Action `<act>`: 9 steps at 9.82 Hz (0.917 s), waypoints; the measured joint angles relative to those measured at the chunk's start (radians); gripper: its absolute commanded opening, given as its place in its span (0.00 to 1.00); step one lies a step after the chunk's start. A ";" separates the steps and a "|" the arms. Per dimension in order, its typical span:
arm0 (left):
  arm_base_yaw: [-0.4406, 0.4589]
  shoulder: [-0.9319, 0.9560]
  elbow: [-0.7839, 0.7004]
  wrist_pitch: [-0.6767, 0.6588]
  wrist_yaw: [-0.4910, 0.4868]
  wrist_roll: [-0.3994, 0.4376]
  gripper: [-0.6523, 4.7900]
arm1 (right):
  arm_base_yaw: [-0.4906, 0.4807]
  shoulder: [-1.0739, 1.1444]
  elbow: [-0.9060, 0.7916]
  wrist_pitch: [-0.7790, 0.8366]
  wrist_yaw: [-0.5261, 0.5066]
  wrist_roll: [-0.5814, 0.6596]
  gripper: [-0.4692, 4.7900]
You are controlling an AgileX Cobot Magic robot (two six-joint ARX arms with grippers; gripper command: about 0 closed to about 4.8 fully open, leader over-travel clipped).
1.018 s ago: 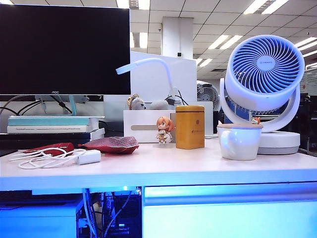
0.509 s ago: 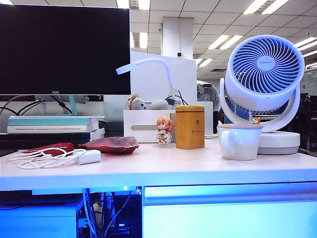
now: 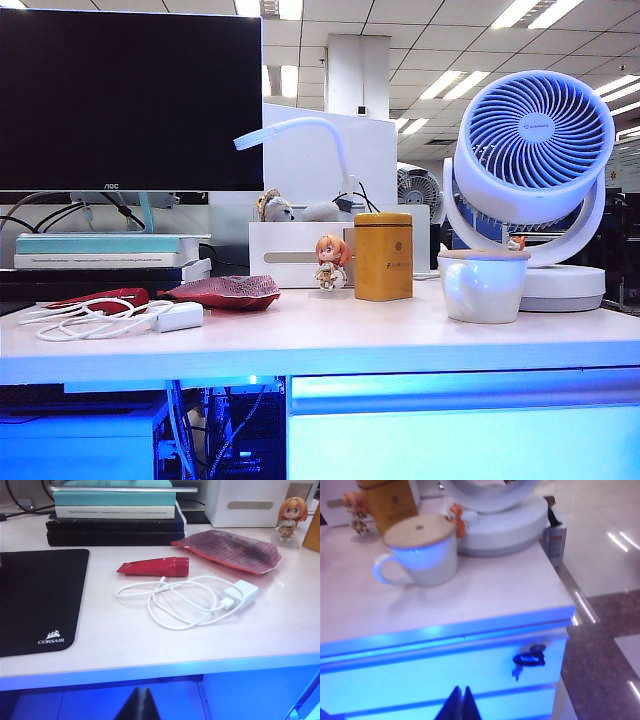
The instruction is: Open the drawer, place the cleaning sponge inside, then close the drawer.
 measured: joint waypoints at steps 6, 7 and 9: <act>0.000 0.000 0.000 0.000 0.000 0.000 0.11 | -0.072 -0.001 -0.057 0.029 -0.069 0.000 0.08; 0.000 0.000 0.000 0.000 0.000 0.000 0.11 | -0.056 -0.001 -0.064 0.048 -0.033 0.000 0.08; 0.000 0.000 0.000 0.001 0.000 0.000 0.11 | -0.048 -0.001 -0.064 0.050 0.008 0.015 0.08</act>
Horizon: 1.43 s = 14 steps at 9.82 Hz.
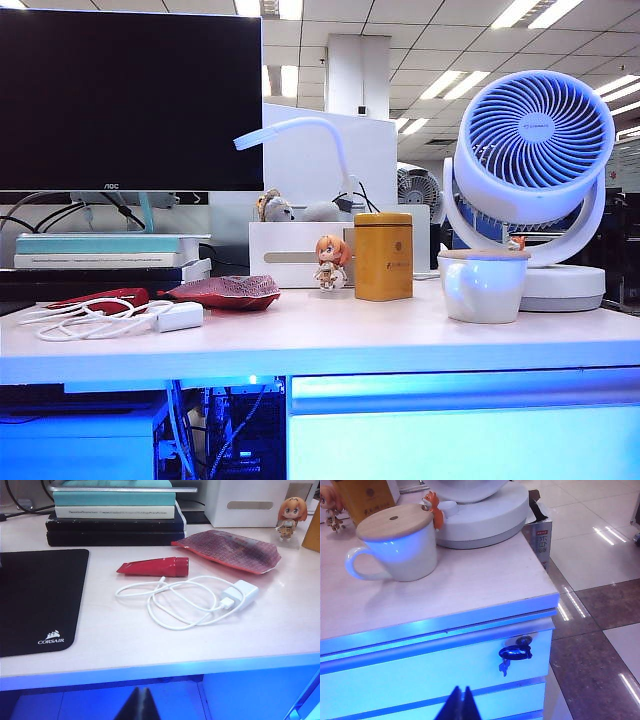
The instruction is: Open the drawer, place the cleaning sponge inside, then close the drawer.
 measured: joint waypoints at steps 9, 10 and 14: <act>0.000 0.000 0.000 0.000 0.000 0.000 0.11 | -0.074 0.000 0.000 -0.006 -0.148 -0.143 0.08; 0.000 0.000 0.000 0.000 0.000 0.000 0.11 | -0.074 0.001 0.000 -0.007 -0.148 -0.143 0.08; 0.000 0.000 0.000 0.000 0.000 0.000 0.11 | -0.075 0.000 0.000 -0.006 -0.087 -0.144 0.08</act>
